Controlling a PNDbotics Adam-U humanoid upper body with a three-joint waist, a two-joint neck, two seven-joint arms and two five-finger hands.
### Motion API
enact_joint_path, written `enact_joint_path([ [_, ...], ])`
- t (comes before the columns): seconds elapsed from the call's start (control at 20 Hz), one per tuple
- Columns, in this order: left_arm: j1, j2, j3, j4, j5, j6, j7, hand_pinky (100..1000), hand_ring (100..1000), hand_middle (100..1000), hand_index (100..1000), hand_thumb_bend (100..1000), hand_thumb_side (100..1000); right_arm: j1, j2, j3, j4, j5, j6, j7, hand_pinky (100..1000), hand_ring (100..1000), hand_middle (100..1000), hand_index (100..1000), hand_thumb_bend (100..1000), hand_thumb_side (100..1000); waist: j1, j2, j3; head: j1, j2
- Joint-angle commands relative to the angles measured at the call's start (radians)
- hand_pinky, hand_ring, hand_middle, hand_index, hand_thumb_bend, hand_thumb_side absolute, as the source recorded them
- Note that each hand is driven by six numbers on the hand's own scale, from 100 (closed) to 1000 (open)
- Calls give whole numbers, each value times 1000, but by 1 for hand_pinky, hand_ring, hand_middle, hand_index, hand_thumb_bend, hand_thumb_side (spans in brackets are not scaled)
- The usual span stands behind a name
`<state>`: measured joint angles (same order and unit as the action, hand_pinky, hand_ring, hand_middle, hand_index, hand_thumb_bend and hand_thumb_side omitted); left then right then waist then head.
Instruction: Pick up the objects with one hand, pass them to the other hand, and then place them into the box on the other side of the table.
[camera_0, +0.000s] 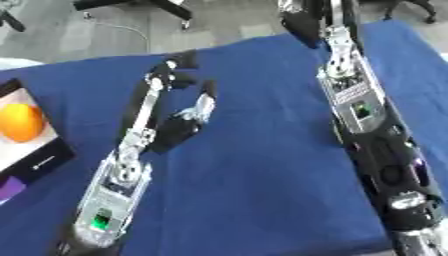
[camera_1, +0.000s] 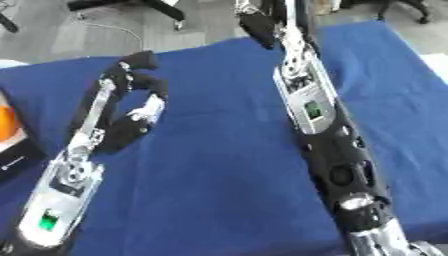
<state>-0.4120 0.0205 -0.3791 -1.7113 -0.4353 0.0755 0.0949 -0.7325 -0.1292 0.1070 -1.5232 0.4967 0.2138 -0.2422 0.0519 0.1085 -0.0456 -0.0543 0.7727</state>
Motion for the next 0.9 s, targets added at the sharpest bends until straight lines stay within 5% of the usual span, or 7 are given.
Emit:
enact_joint_path([
  [0.05,-4,-2,7,1,-8,-7,11,761,684,730,887,200,559,-14,-21,-12,-12,10,2,26,497,355,100,391,100,375,-16,4,0,-5,-3],
  [0.1,2,2,15,3,-5,-4,20,761,683,729,887,196,563,-12,-29,-24,-1,38,3,36,509,374,114,431,100,370,-16,4,-1,-13,-3],
  [0.3,29,24,60,-9,10,11,70,759,680,725,883,196,567,16,-63,-70,59,120,10,89,640,558,414,743,100,282,-18,4,-3,-62,-3],
  [0.45,42,47,91,-43,21,20,98,759,680,723,880,202,574,48,-115,-72,106,152,-13,214,731,688,576,870,100,219,-22,2,-6,-94,-3],
  [0.65,55,68,107,-77,35,31,100,758,680,722,880,205,587,94,-198,-68,122,148,-61,377,799,785,728,930,100,430,-33,-1,-15,-118,-3],
  [0.9,64,77,110,-84,40,33,86,759,680,722,880,209,600,150,-291,-100,129,143,-61,417,833,827,788,962,100,609,-46,-3,-30,-135,-3],
])
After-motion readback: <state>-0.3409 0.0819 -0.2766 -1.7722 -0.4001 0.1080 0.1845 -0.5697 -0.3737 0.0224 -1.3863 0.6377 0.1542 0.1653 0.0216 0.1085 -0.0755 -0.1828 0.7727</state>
